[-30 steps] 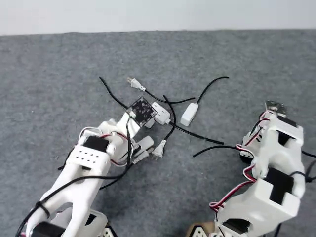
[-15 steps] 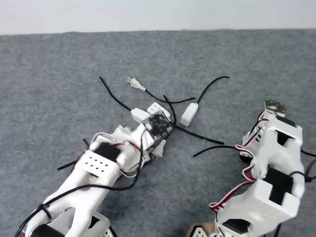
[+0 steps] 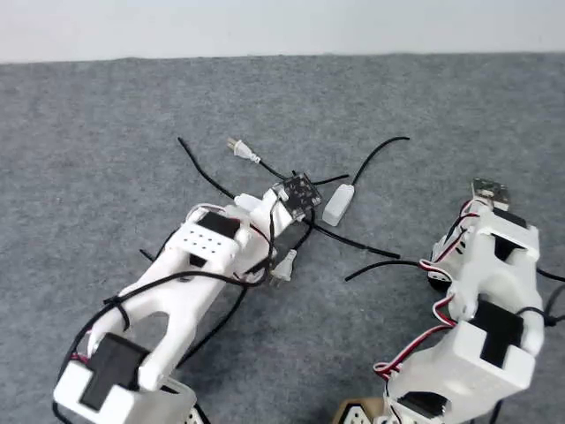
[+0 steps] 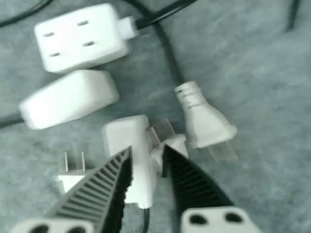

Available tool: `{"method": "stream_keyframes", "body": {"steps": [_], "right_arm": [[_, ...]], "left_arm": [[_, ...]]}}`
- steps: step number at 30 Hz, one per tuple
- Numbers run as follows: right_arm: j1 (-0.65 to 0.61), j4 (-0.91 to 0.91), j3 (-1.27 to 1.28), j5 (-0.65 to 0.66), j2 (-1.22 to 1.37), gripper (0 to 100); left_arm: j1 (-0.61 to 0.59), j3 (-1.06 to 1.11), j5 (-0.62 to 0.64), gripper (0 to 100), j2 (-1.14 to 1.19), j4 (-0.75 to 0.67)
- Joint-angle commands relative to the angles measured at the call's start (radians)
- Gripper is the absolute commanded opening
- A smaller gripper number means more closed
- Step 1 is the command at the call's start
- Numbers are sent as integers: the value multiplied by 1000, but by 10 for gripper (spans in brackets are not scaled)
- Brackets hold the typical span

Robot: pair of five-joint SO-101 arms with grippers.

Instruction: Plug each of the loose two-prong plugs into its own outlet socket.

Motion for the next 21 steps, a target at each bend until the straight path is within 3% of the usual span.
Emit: {"method": "stream_keyframes", "body": {"steps": [1,7,15,21], "right_arm": [[-16,-27,-2,-5,-41,9],[-16,-28,-2,-5,-41,9],[-18,-30,-2,-5,-41,9],[-18,-30,-2,-5,-41,9]], "left_arm": [[-3,22,11,51,-21,-6],[-3,84,11,56,-95,-14],[-2,110,9,164,-127,28],[-2,104,9,171,-114,23]]}}
